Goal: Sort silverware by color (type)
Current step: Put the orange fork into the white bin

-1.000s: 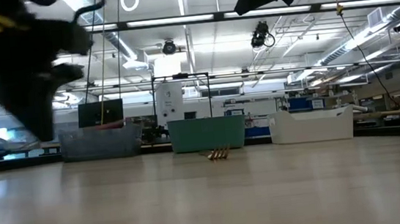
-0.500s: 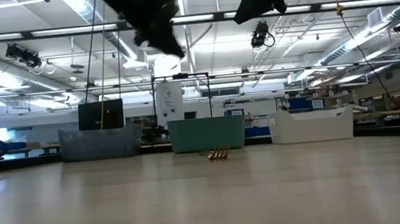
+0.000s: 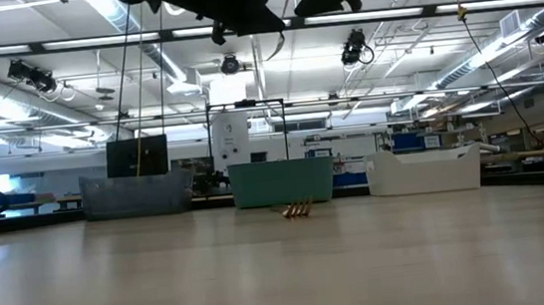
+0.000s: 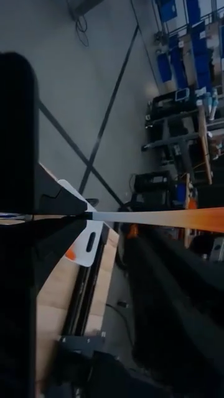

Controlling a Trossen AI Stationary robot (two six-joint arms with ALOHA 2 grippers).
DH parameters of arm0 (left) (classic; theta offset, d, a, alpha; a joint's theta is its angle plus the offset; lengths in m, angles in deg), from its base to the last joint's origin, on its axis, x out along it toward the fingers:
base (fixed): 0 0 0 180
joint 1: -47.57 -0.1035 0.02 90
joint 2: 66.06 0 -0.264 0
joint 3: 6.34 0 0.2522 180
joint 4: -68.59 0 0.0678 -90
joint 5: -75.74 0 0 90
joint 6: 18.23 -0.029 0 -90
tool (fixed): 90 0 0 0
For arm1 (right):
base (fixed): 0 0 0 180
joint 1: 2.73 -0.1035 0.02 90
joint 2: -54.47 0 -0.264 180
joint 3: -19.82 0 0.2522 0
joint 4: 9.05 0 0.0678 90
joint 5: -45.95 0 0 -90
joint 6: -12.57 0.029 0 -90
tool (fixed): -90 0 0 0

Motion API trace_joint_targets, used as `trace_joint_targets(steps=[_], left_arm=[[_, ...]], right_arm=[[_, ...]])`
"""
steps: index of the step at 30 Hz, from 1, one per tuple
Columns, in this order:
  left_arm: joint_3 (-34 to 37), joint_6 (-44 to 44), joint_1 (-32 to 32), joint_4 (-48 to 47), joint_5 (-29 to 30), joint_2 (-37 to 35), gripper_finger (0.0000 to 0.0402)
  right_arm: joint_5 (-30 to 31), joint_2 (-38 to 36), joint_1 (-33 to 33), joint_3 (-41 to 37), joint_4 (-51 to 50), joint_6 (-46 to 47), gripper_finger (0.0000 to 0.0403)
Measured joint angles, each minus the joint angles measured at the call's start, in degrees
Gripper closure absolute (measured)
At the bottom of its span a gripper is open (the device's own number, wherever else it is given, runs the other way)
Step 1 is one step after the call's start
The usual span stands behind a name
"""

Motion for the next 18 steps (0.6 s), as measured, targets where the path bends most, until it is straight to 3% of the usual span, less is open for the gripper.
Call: trace_joint_targets(steps=[10,18], left_arm=[[0.00,0.61,-1.04,3.29,1.73,1.89,0.0392],[0.00,0.61,-1.63,3.76,1.81,1.87,0.0392]], right_arm=[[-6.79,1.52,2.13,-0.02,3.88,3.97,0.0337],[-4.05,2.86,2.82,0.03,7.24,9.60,0.0337]])
